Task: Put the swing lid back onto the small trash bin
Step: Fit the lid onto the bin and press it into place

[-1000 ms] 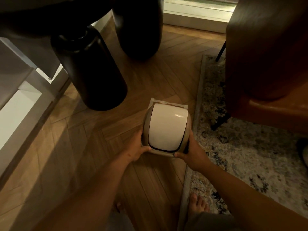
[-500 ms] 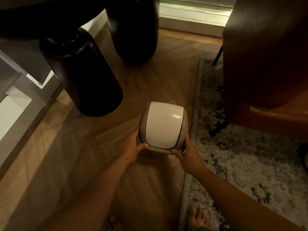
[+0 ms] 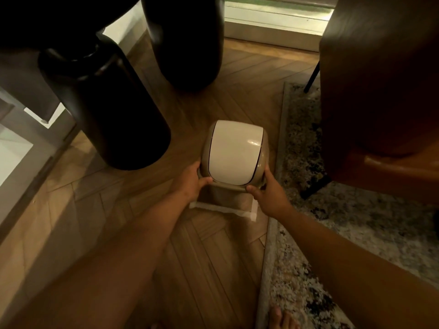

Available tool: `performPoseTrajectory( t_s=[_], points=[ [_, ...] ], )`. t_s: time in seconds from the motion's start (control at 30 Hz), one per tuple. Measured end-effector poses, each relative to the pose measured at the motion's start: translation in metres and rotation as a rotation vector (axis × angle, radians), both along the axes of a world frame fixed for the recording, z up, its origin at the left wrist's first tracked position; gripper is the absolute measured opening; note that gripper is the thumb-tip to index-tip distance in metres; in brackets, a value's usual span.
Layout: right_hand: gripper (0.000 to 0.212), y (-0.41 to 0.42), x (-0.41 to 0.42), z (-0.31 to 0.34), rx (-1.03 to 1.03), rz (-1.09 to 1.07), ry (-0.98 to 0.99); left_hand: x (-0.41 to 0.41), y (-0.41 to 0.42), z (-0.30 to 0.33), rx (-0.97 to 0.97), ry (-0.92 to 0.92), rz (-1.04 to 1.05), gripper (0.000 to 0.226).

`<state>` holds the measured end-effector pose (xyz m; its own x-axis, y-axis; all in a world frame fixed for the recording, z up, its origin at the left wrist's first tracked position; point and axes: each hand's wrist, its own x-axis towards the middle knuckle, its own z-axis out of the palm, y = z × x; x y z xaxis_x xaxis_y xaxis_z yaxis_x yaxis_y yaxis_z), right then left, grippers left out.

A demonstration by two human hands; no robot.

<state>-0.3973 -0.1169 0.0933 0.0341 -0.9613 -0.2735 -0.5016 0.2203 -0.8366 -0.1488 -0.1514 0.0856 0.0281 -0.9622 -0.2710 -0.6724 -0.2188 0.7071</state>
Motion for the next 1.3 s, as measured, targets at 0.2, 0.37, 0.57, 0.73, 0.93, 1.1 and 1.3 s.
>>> performPoseTrajectory(
  t_s=[0.2,0.37,0.57,0.73,0.93,1.1,1.3],
  points=[
    [0.089,-0.043,-0.004,-0.003,-0.029,0.013,0.026,-0.006,-0.042,0.004,-0.003,0.009,0.004,0.071],
    [0.088,-0.060,-0.008,-0.005,-0.066,0.029,0.024,-0.007,-0.059,0.003,-0.014,-0.016,-0.004,0.068],
    [0.091,-0.073,-0.011,-0.006,-0.059,0.053,-0.015,-0.007,-0.071,0.000,-0.016,-0.008,-0.011,0.068],
    [0.093,-0.079,-0.012,-0.006,-0.058,0.059,-0.046,-0.004,-0.078,-0.003,-0.021,-0.011,-0.020,0.068],
    [0.091,-0.079,-0.014,-0.009,-0.063,0.065,-0.070,-0.003,-0.079,-0.005,-0.032,0.039,-0.027,0.068],
    [0.094,-0.079,-0.012,-0.009,-0.047,0.052,-0.082,-0.004,-0.077,-0.003,-0.064,0.011,-0.031,0.067],
    [0.096,-0.076,-0.010,-0.006,-0.021,0.025,-0.093,-0.007,-0.074,-0.003,-0.067,0.045,-0.029,0.067]
  ],
)
